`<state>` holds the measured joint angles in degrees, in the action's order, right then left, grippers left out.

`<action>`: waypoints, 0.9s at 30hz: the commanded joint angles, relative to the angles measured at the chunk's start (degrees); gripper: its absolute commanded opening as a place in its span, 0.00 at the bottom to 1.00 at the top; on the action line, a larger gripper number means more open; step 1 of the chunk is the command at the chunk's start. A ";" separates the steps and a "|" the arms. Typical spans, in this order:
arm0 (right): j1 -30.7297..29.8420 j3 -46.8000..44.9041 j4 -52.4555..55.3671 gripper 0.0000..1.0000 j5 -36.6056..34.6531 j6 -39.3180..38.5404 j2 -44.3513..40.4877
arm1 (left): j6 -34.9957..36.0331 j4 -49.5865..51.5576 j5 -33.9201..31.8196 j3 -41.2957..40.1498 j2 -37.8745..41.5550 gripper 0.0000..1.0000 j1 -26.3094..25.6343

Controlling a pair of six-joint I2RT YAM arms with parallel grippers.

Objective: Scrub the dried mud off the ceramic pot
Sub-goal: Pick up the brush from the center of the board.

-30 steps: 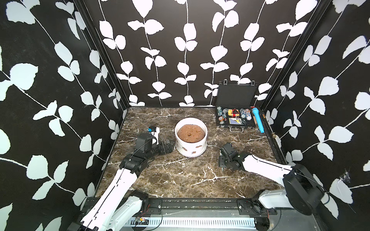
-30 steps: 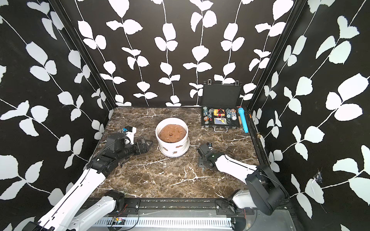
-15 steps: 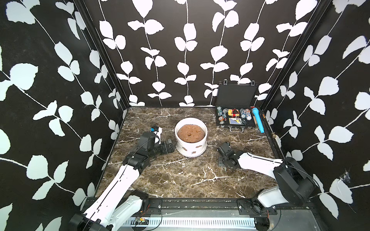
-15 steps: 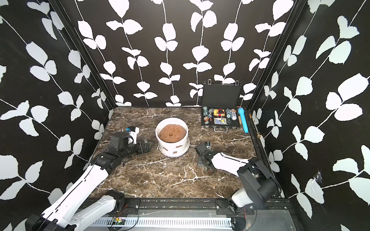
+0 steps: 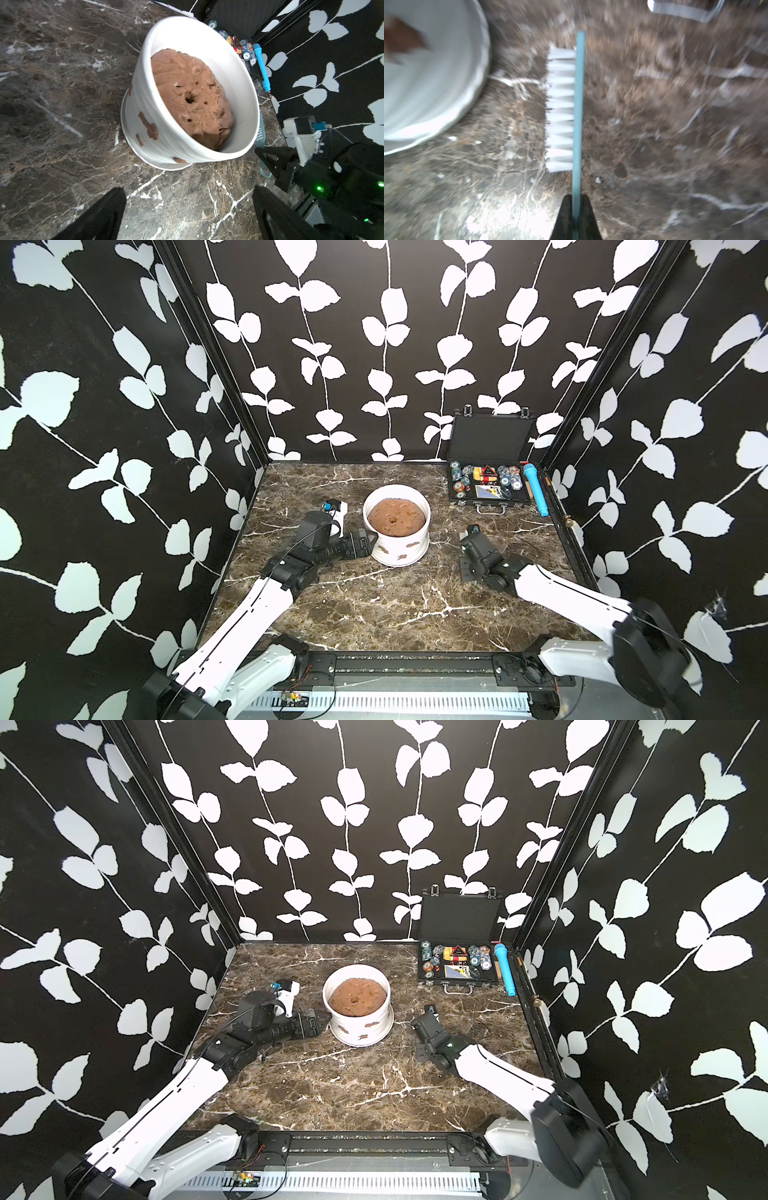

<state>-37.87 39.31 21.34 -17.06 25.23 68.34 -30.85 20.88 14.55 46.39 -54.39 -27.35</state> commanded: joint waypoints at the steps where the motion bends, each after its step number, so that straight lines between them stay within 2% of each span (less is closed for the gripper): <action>1: -0.37 2.01 0.02 0.00 -2.20 -17.48 -6.25 | 7.99 -2.69 2.17 5.49 0.54 0.99 -1.56; 6: -0.32 4.25 -3.27 0.00 0.69 -35.11 -11.26 | 33.61 5.91 3.19 15.71 -0.56 0.98 -2.62; 12: -1.84 6.36 -9.08 0.00 6.15 -52.50 -14.25 | 62.34 18.57 9.98 28.15 -7.20 0.98 -2.75; 15: -2.48 7.22 -11.83 0.00 9.84 -58.82 -14.80 | 67.74 24.13 12.37 35.18 -13.29 0.99 -2.71; 19: -3.41 8.97 -13.02 0.00 15.85 -64.93 -13.87 | 69.95 22.28 15.76 38.80 -19.11 0.92 -4.78; 23: -4.13 12.03 -10.32 0.00 18.61 -70.34 -12.11 | 79.56 17.78 9.59 35.86 -19.35 0.93 -11.01; 25: -4.20 12.91 -10.03 0.00 19.59 -71.30 -12.00 | 82.75 16.54 5.64 34.45 -19.28 0.93 -12.42; 27: -4.32 12.94 -10.32 0.00 19.90 -71.90 -12.23 | 85.07 13.89 4.62 31.41 -18.10 0.92 -14.12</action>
<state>-41.65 50.78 12.27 0.12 -42.81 56.40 46.39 38.02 22.55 80.64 -74.96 -39.90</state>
